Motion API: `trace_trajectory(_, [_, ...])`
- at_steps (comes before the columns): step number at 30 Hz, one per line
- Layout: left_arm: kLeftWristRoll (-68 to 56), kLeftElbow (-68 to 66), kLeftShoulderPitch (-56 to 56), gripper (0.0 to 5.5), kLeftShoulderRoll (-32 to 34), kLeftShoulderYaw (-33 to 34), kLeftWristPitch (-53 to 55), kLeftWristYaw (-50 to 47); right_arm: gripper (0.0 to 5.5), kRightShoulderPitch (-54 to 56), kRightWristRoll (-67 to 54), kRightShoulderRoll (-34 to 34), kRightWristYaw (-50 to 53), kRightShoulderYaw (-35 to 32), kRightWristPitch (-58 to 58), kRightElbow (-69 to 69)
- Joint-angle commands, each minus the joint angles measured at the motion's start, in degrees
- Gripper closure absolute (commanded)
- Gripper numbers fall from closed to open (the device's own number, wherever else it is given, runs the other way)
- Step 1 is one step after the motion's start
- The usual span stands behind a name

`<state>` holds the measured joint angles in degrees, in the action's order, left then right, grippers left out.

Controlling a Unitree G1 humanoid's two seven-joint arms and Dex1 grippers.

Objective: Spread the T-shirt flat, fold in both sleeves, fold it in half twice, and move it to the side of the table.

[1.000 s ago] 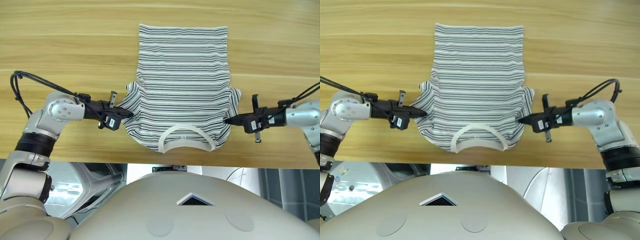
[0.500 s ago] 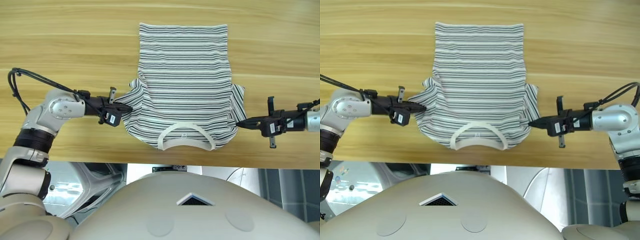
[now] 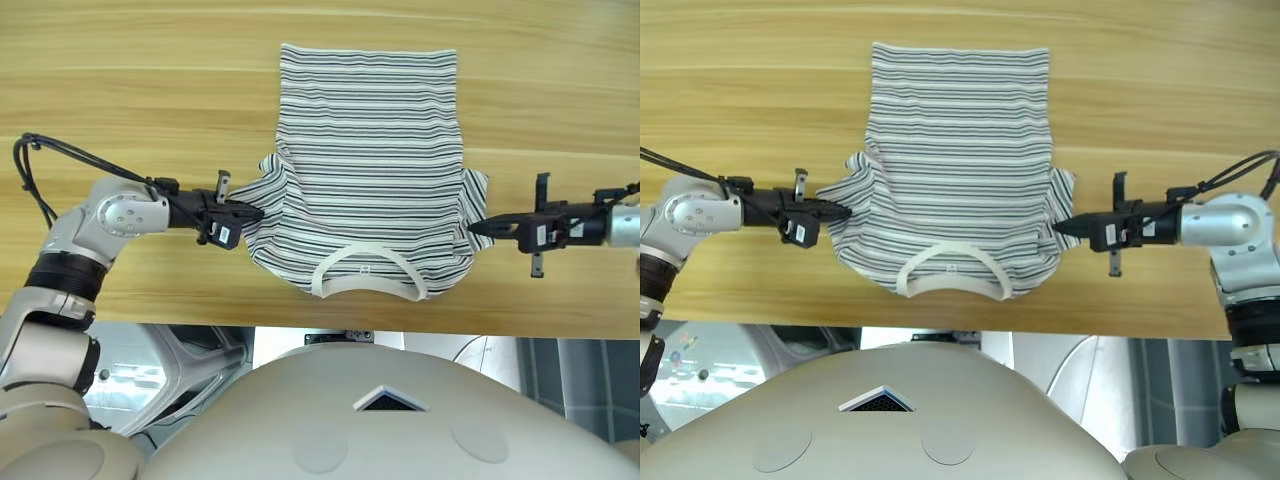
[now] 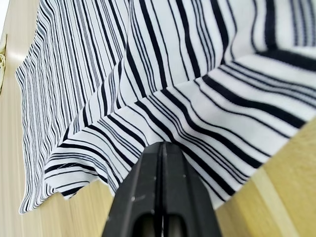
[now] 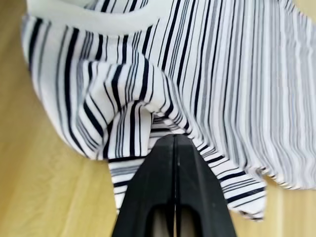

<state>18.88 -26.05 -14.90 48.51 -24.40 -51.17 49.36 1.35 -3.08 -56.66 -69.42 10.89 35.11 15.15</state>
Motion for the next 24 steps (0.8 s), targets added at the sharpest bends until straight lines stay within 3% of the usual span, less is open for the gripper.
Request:
trace_trajectory(1, [3.5,-1.04,1.27,5.49,0.09,-2.18,1.5,0.85,5.5,2.49,5.72,2.34,2.09,2.62,0.88,5.66])
trace_trajectory(13, [3.43,-0.75,0.94,5.49,-0.04,-2.85,1.96,0.27,5.5,6.97,6.74,1.01,3.86,2.64,6.28,22.76])
trace_trajectory(24, [2.0,-0.12,1.86,5.49,0.68,-3.26,2.24,0.67,5.5,3.4,-2.61,-0.05,-2.03,0.31,7.31,14.84])
